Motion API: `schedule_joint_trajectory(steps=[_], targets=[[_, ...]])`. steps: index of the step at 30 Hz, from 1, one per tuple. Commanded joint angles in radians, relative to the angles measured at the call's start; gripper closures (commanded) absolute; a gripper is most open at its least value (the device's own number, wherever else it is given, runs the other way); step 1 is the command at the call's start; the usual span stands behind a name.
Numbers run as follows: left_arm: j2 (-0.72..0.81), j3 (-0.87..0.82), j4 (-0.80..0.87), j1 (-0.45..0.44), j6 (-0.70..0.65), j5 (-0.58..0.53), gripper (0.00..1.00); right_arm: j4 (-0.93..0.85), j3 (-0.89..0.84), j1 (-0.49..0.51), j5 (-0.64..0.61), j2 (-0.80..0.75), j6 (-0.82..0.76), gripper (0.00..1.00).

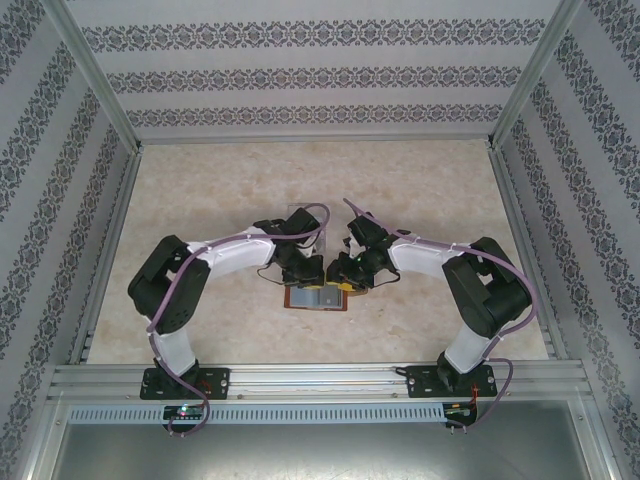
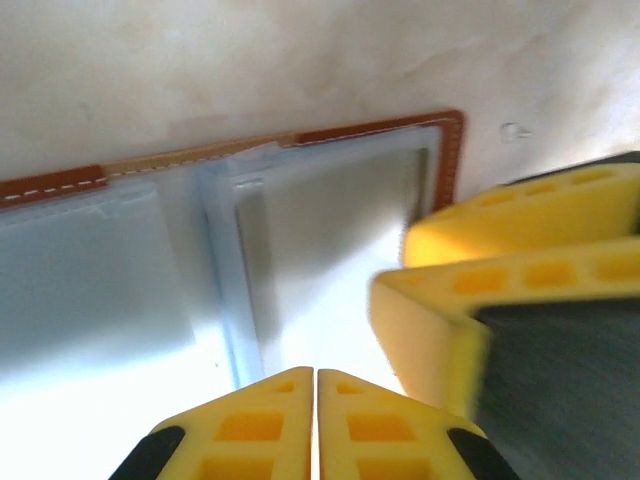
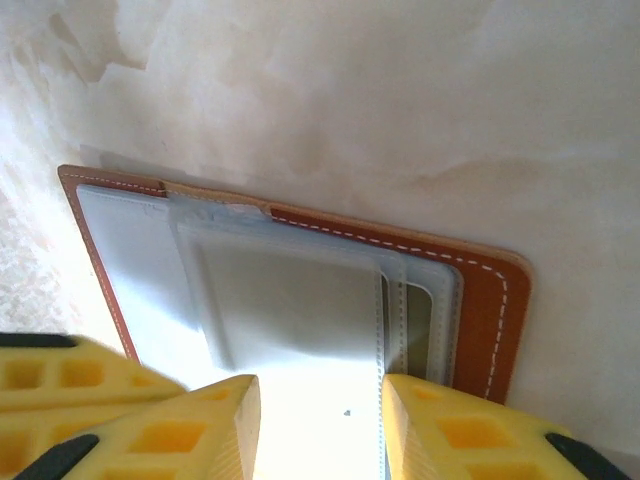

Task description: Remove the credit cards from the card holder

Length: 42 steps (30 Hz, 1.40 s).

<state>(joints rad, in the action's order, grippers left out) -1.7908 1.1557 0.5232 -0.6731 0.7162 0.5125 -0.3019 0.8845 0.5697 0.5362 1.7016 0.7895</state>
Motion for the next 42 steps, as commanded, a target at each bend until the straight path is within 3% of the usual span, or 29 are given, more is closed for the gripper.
schedule_joint_trajectory(steps=[1,11,29,36,42], targets=[[0.092,-0.013,0.003,0.025,0.011,-0.009,0.90,-0.034,0.023,0.016,-0.022,0.017,-0.026,0.60],[0.189,-0.054,0.002,0.085,0.008,-0.019,0.90,-0.046,0.053,0.031,-0.019,0.003,-0.021,0.60],[0.176,-0.099,-0.042,0.109,0.016,0.064,0.90,-0.070,0.114,0.063,-0.028,0.069,-0.027,0.60],[0.115,-0.098,-0.067,0.066,0.036,0.097,0.90,-0.062,0.093,0.046,-0.061,-0.004,0.001,0.61],[0.027,-0.050,-0.080,0.006,0.045,0.129,0.89,-0.060,0.004,-0.043,-0.119,-0.132,0.036,0.62]])
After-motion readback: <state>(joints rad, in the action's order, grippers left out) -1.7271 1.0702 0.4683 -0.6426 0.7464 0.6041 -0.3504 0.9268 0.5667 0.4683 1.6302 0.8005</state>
